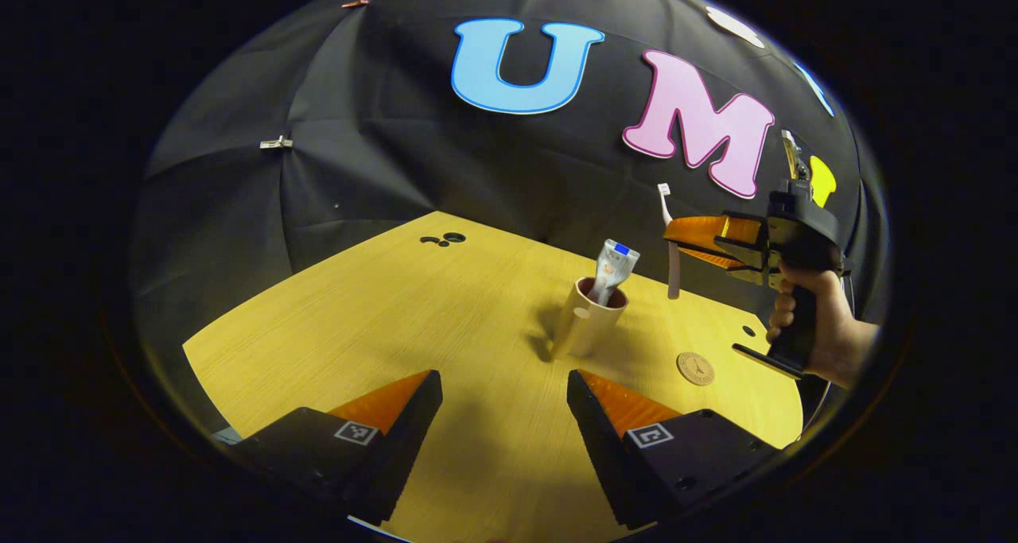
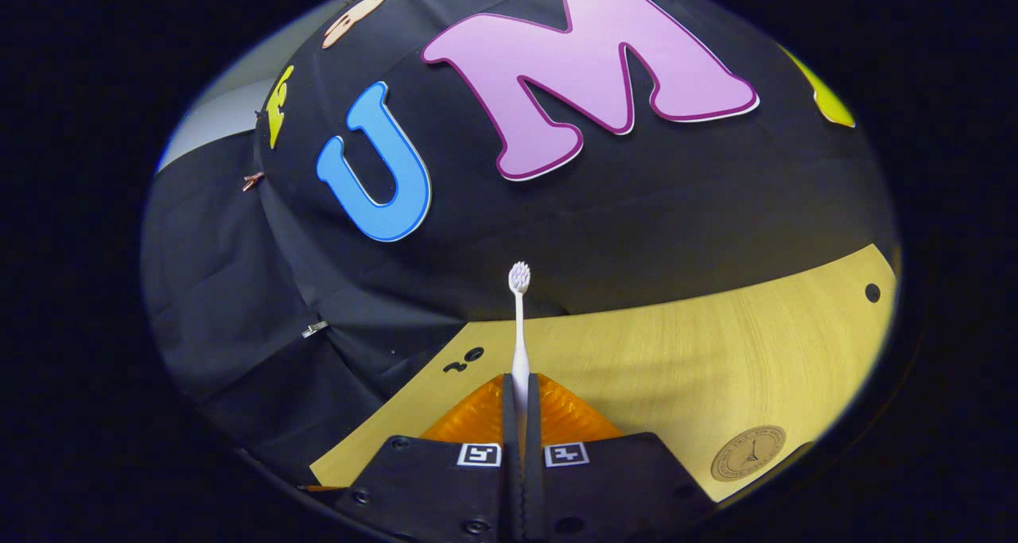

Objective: Put the toothbrush and toothpaste on the desktop into the cup, then pick up the cup and place it on the coaster on the desktop.

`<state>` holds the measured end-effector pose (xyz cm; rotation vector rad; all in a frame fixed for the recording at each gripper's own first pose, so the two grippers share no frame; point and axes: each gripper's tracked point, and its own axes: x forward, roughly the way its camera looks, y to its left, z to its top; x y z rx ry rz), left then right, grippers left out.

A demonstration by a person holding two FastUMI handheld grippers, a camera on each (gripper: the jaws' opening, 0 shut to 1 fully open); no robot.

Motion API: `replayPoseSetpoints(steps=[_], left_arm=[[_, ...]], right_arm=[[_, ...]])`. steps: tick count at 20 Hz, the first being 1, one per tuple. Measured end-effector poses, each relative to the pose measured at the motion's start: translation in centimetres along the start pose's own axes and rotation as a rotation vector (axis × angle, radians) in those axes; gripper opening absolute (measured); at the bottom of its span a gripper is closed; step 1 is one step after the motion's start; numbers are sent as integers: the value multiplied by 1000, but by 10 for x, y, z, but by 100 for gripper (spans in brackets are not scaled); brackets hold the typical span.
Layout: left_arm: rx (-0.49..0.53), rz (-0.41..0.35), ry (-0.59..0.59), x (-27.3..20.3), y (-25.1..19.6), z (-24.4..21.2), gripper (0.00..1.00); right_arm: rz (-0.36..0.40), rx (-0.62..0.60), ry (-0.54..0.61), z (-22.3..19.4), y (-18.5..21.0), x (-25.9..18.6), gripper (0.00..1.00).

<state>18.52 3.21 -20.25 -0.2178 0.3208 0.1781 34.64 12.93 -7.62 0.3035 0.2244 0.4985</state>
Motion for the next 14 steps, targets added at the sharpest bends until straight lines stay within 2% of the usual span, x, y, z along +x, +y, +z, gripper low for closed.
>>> replayPoseSetpoints(steps=[7, 14], left_arm=[[-27, 51, 11, 2, 21, -10, 97], [-8, 40, 23, 15, 15, -27, 98]], right_arm=[[11, -3, -62, -12, -14, 39, 5], [53, -55, -130, -26, -6, 54, 6]])
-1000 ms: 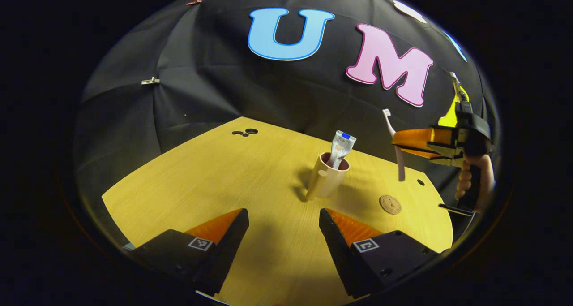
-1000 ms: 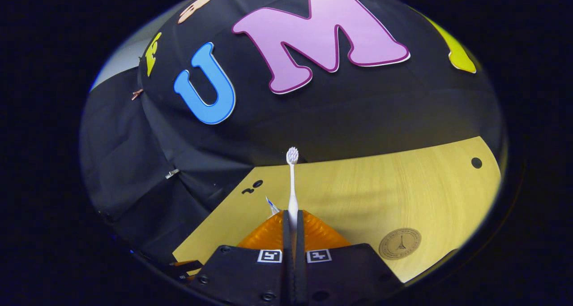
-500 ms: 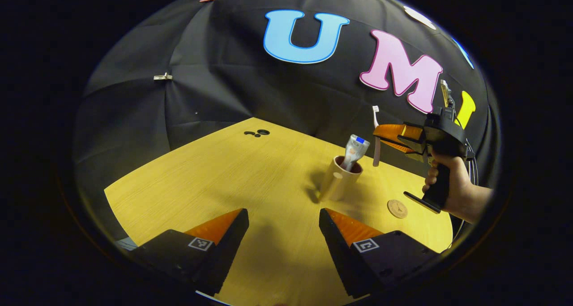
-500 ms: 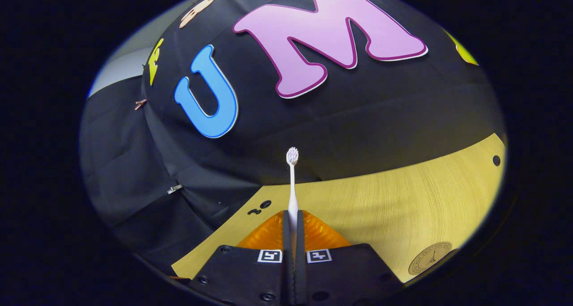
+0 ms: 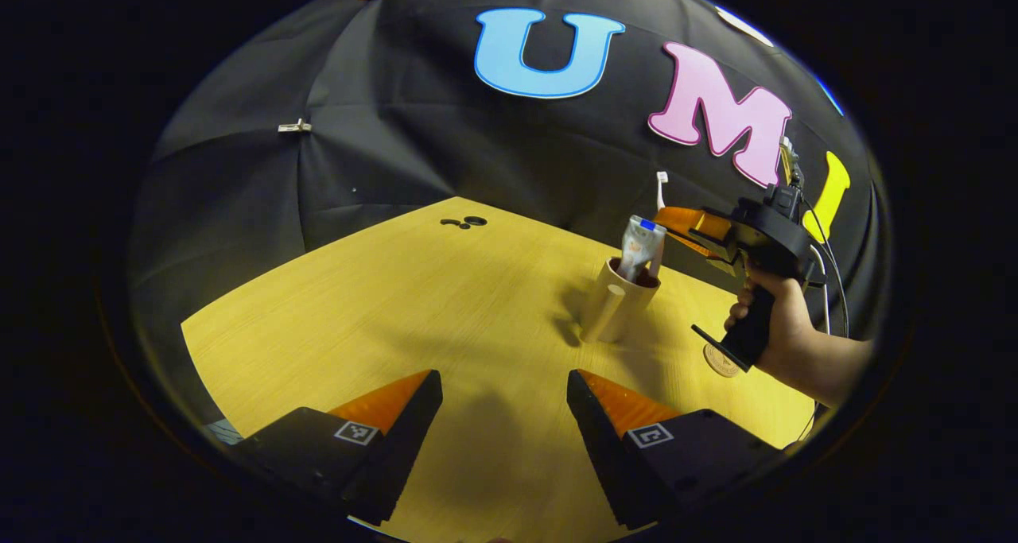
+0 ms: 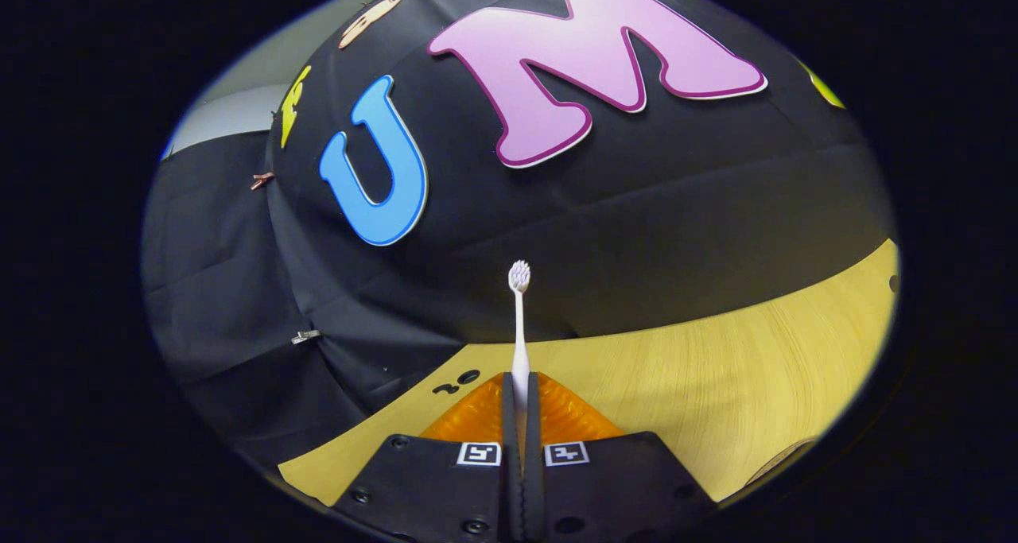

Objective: Put the toothbrush and toothpaste on the desktop into the cup, then pick up the cup and place it on the coaster on the desktop.

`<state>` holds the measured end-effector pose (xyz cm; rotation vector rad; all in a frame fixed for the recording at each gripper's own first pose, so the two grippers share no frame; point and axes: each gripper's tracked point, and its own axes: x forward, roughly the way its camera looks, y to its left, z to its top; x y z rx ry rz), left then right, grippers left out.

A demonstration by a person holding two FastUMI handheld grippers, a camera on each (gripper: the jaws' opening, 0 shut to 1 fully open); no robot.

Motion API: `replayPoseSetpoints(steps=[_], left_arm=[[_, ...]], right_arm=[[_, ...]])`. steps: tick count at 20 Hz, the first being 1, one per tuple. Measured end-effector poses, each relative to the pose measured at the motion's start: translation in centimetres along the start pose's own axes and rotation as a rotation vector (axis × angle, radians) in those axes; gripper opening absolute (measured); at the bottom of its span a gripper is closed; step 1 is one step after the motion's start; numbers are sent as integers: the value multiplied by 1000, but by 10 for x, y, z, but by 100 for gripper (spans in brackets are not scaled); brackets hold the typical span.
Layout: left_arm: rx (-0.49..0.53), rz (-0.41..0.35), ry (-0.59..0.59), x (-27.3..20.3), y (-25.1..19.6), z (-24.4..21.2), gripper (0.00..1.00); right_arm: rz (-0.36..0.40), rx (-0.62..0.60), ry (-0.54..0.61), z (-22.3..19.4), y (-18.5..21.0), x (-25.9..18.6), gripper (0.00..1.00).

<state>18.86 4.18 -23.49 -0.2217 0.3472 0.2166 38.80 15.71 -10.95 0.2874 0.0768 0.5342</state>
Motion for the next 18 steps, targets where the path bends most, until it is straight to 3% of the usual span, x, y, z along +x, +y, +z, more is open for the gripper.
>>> replayPoseSetpoints(steps=[2, 3, 4, 7, 8, 11, 12, 13, 15, 16, 18], left_arm=[[9, -9, 8, 5, -5, -5, 98], [14, -11, 12, 7, -6, -6, 97], [18, -16, 15, 8, -8, -7, 98], [37, -30, 14, 10, -15, -5, 97], [40, -33, 17, 11, -17, -6, 97], [48, -38, 8, 12, -20, 1, 98], [53, -41, 4, 14, -23, 4, 98], [58, -44, 2, 15, -24, 7, 97], [76, -55, -4, 17, -29, 14, 97], [92, -59, -13, 19, -30, 20, 98], [122, -83, -23, 24, -35, 31, 97]], right_arm=[[3, -32, -2, -12, 0, -2, 5], [2, -41, 0, -17, 0, -3, 18], [5, -47, 2, -21, 1, -4, 5], [-2, -72, 12, -27, -1, -13, 10], [-11, -87, 10, -27, -5, -18, 17], [-24, -108, -11, -10, -12, -32, 63], [-25, -112, -20, -4, -16, -37, 64], [-33, -115, -22, 2, -21, -44, 72], [-56, -125, -25, 12, -35, -58, 72], [-66, -131, -29, 19, -41, -67, 92], [-107, -150, -38, 32, -62, -83, 86]])
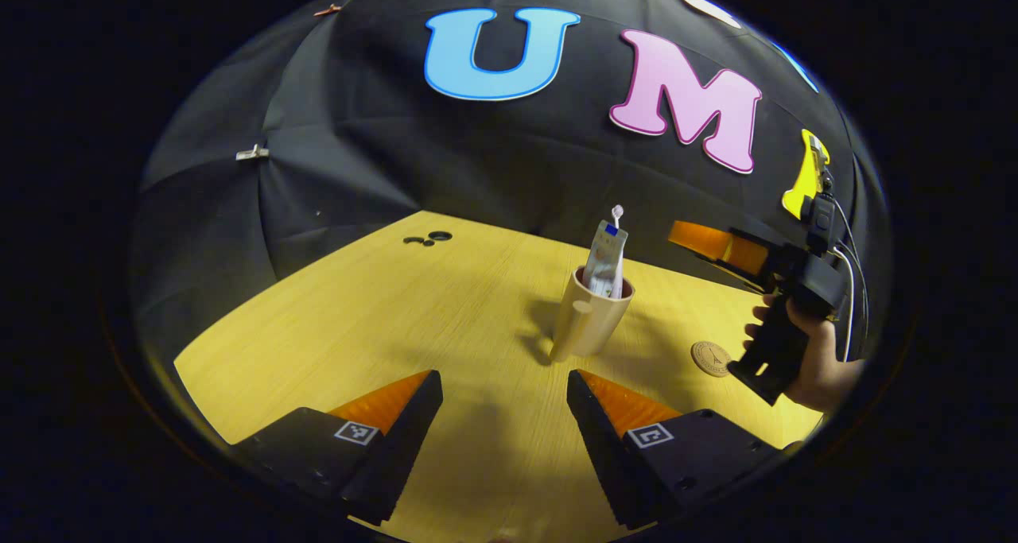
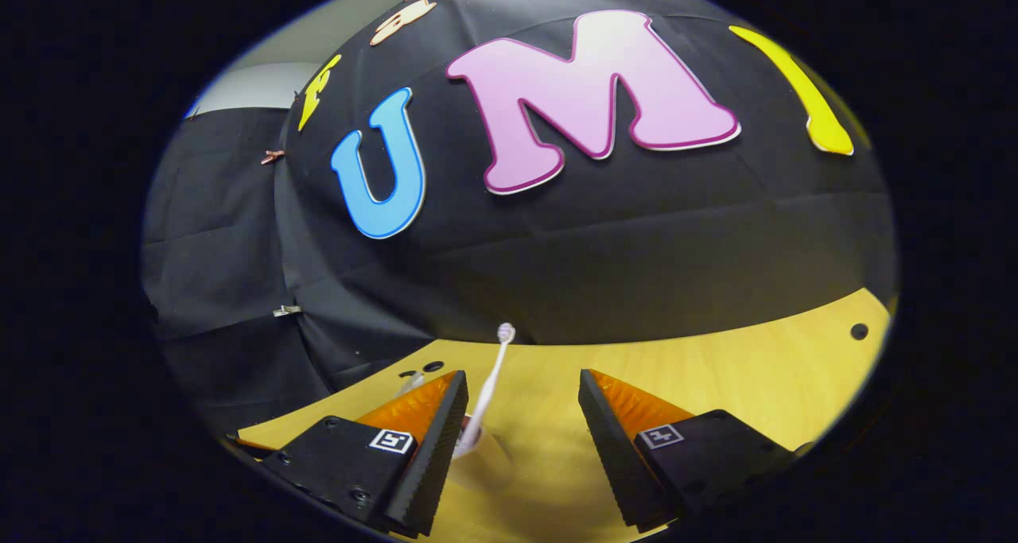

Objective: Put the toothbrush and toothpaste on the desktop into the cup, then pick up the cup and place it on the coaster on the desktop.

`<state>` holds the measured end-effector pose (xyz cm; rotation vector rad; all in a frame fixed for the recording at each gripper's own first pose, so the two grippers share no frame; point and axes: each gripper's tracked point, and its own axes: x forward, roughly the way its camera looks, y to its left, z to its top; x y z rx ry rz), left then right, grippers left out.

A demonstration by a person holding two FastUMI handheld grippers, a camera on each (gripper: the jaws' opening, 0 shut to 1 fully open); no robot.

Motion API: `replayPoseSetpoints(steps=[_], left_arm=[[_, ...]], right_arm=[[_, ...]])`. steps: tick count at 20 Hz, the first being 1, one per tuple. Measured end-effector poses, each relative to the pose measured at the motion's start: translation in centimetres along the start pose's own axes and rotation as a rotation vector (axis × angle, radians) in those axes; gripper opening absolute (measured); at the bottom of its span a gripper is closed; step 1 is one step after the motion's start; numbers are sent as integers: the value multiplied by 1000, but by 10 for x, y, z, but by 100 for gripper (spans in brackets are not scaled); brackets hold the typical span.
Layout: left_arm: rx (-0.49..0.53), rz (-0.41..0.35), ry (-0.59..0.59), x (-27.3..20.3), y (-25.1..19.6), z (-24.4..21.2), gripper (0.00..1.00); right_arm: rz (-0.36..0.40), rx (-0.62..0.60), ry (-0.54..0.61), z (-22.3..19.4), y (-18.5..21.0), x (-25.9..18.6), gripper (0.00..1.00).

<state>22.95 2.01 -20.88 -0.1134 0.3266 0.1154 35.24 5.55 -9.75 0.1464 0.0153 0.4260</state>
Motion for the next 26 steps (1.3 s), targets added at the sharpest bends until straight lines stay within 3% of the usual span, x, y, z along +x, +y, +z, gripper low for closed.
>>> replayPoseSetpoints(steps=[2, 3, 12, 17, 18, 21, 22, 24, 25, 26], left_arm=[[20, -51, 19, 10, -7, 8, 98], [29, -79, 32, 16, -12, 13, 98], [136, -251, 158, 67, -49, 32, 98], [212, -293, 271, 94, -65, 19, 98], [230, -296, 291, 99, -68, 17, 91], [285, -301, 376, 114, -68, 7, 96], [286, -306, 401, 119, -68, 4, 89], [282, -309, 452, 129, -71, 1, 90], [280, -308, 462, 133, -72, 2, 84], [277, -318, 485, 133, -76, 1, 70]], right_arm=[[-45, -14, -3, 10, -27, -17, 90], [-69, -17, -1, 13, -41, -24, 99], [-304, -28, 5, 35, -158, -98, 98], [-390, -31, 22, 35, -201, -139, 98], [-410, -32, 22, 35, -209, -149, 98], [-482, -18, 30, 32, -236, -178, 98], [-505, -10, 33, 31, -243, -185, 98], [-547, 9, 37, 29, -257, -204, 98], [-567, 17, 39, 27, -263, -212, 98], [-597, 28, 44, 25, -271, -225, 98]])
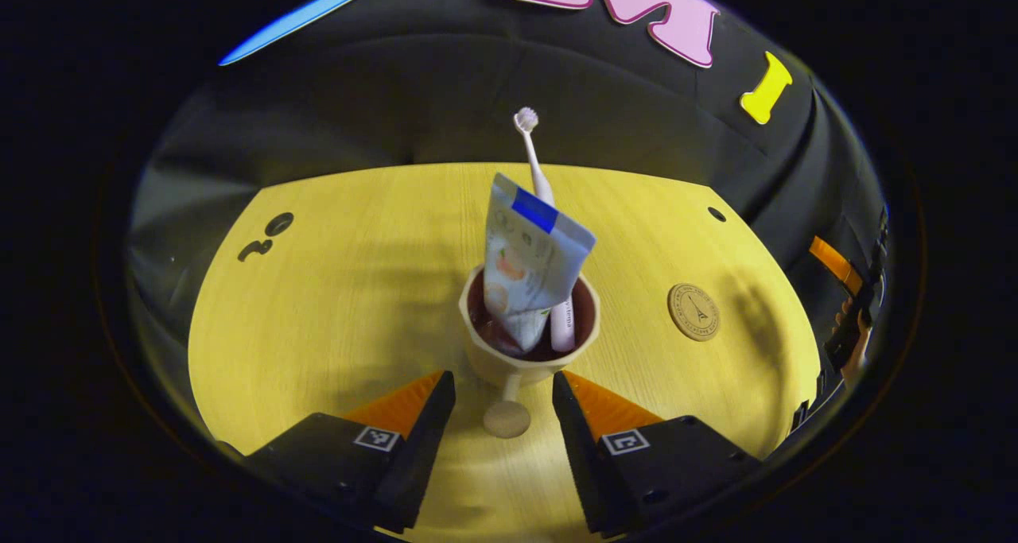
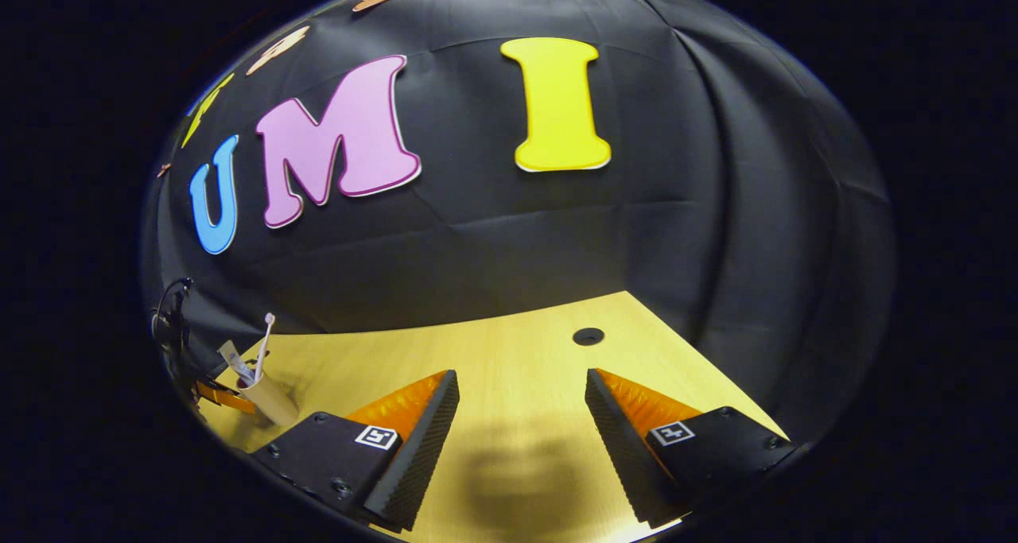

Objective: Put the toothbrush and toothpaste on the desktop into the cup, then pick up the cup and place it on the coaster on the desktop.

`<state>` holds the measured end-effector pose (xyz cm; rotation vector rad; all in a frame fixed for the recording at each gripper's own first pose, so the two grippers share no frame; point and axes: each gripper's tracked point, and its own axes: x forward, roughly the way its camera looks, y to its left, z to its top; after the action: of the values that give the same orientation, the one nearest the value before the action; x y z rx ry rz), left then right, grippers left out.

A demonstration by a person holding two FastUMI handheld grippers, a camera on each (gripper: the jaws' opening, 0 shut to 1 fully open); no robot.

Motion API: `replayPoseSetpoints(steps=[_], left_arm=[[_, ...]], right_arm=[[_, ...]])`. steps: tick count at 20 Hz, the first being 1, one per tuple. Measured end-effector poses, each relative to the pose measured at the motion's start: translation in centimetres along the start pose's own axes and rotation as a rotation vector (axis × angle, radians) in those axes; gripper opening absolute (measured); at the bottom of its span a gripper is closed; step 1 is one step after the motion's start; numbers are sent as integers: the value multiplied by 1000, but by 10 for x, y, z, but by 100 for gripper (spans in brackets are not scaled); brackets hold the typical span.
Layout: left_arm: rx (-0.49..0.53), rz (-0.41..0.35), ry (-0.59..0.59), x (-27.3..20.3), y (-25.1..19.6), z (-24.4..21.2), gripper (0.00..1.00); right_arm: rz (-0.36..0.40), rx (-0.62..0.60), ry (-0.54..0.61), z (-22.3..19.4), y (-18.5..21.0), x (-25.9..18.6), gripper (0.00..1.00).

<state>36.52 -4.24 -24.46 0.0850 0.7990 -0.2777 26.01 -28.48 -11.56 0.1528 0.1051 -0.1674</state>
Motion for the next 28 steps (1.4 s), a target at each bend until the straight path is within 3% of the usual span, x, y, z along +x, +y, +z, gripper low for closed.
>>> replayPoseSetpoints(steps=[1, 4, 7, 8, 11, 14, 18, 20, 21, 26, 28], left_arm=[[17, -5, 29, 2, -3, -3, 73], [68, 5, 58, 5, -5, -4, 57], [61, 10, 70, 3, -6, -7, 50], [62, 16, 67, 5, -7, -7, 30], [68, 37, 60, 6, -8, -6, 34], [58, 60, 34, 7, -10, -5, 23], [45, 71, 15, 6, -12, -7, 20], [53, 75, 1, 2, -17, -6, 24], [65, 72, -13, -1, -20, -3, 19], [116, -12, -63, -12, -76, 30, 19], [147, -53, -65, -10, -105, 35, 24]], right_arm=[[-22, 9, 7, -3, -11, -7, 98], [-60, 16, 43, -18, -27, -20, 98], [-90, 19, 66, -26, -37, -32, 98], [-100, 19, 73, -30, -41, -36, 98], [-116, 25, 83, -33, -46, -45, 98], [-116, 29, 79, -30, -45, -50, 98], [-98, 21, 81, -27, -39, -55, 98], [-88, 7, 83, -26, -36, -56, 98], [-85, 1, 82, -25, -36, -57, 98], [-72, 10, 79, -22, -32, -65, 98], [-71, 9, 75, -21, -32, -69, 98]])
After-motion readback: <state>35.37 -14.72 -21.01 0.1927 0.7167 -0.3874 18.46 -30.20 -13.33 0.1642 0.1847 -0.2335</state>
